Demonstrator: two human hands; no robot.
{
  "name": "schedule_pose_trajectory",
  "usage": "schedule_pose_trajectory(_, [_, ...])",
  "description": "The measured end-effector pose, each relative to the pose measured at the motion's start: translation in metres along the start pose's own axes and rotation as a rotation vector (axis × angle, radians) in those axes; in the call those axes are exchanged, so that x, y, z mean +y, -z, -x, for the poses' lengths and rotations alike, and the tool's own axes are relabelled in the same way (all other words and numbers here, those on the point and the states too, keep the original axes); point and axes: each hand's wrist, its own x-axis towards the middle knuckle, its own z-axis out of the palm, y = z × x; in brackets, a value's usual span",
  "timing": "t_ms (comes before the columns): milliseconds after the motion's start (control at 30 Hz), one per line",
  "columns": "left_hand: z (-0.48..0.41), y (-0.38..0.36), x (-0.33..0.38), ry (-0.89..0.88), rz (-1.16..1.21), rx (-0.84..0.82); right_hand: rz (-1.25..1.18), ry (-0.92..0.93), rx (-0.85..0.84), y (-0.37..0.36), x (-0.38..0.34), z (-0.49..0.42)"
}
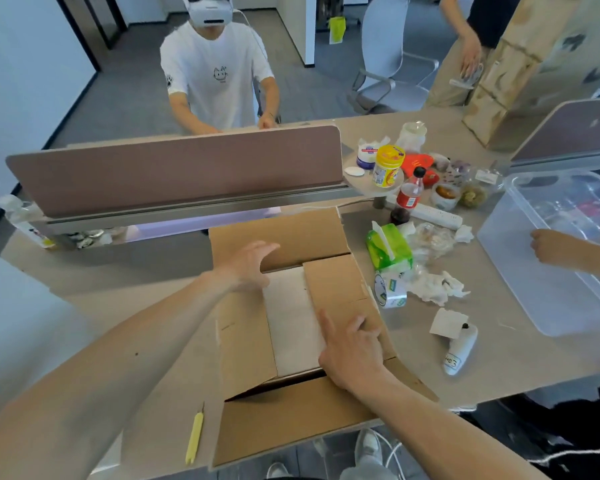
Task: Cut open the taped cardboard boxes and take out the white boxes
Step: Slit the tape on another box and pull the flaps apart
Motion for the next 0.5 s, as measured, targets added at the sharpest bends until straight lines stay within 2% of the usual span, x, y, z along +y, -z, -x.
schedule_pose_trajectory(133, [0.019,0.024,0.003,-0.036,-0.262,-0.002,0.04,0.168,0.197,0.026,0.009,0.012])
schedule_pose_trajectory(200, [0.027,0.033,0.003,-0.013,-0.372,-0.026,0.075,0.187,0.283,0.042,0.023,0.016])
schedule_pose_trajectory(367, [0.042,0.045,-0.011,0.098,-0.484,-0.072,0.045,-0.014,0.307,0.066,0.095,-0.001])
schedule_pose_trajectory(500, [0.048,0.042,-0.028,0.137,-0.568,0.002,-0.014,-0.156,0.241,0.05,0.144,-0.017])
